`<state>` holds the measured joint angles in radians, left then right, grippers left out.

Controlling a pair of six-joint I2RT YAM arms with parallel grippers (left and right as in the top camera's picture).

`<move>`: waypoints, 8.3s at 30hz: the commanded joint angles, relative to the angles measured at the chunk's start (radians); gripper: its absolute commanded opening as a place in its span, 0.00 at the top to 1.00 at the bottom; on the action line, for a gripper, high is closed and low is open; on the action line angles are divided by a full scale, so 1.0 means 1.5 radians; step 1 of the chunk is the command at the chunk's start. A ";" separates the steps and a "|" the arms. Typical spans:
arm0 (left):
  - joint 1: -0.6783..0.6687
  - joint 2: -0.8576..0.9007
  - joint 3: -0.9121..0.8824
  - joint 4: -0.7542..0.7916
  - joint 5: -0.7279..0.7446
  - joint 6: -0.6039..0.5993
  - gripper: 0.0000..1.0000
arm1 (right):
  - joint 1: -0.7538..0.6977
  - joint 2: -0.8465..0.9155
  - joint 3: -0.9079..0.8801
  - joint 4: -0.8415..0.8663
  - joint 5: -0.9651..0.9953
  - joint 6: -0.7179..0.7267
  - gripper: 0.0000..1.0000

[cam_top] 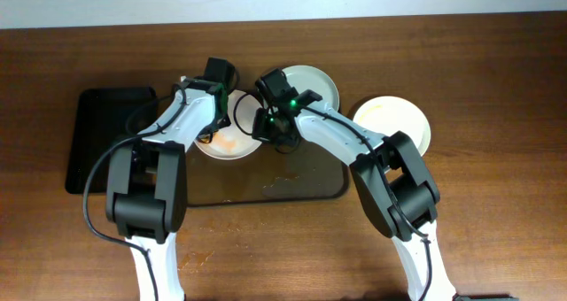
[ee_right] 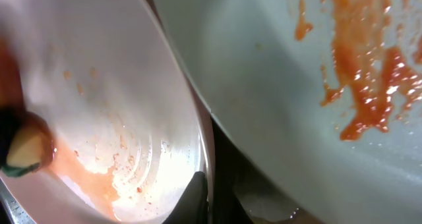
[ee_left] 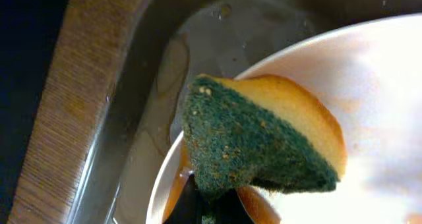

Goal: Clean dirty plates on tray and stack at the side
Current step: 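Scrub the plate held by the right gripper with the left sponge, then lift the scrubbed plate with the right gripper and carry it right, then stack the plate onto the cleaned plate right of the tray, then move the right gripper to the last plate and drag it to tray center, then scrub the last plate with the sponge while the right gripper holds it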

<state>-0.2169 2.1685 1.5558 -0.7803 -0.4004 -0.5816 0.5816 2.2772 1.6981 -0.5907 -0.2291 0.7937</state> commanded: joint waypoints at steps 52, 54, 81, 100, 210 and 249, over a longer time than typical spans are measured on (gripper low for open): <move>0.177 -0.125 0.227 -0.255 0.210 0.070 1.00 | -0.085 -0.273 0.034 -0.243 0.115 -0.264 0.96; 0.177 -0.125 0.227 -0.255 0.210 0.070 1.00 | -0.200 -0.272 0.034 -0.283 0.083 -0.264 0.96; 0.177 -0.125 0.227 -0.253 0.204 0.070 1.00 | -0.510 -0.246 -0.146 -0.293 0.118 -0.257 0.61; 0.177 -0.125 0.227 -0.253 0.175 0.070 0.99 | -0.128 -0.074 -0.052 -0.111 0.152 0.041 0.51; -0.006 -0.026 -0.102 -0.057 0.563 0.578 0.99 | -0.086 -0.006 0.024 -0.117 -0.016 -0.073 0.96; 0.162 -0.032 0.035 -0.061 0.700 0.398 0.99 | -0.087 -0.006 0.024 -0.073 -0.064 -0.128 0.94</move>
<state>-0.0010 2.1212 1.5120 -0.8444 0.6746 0.0360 0.4576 2.2623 1.7313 -0.7303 -0.2977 0.6220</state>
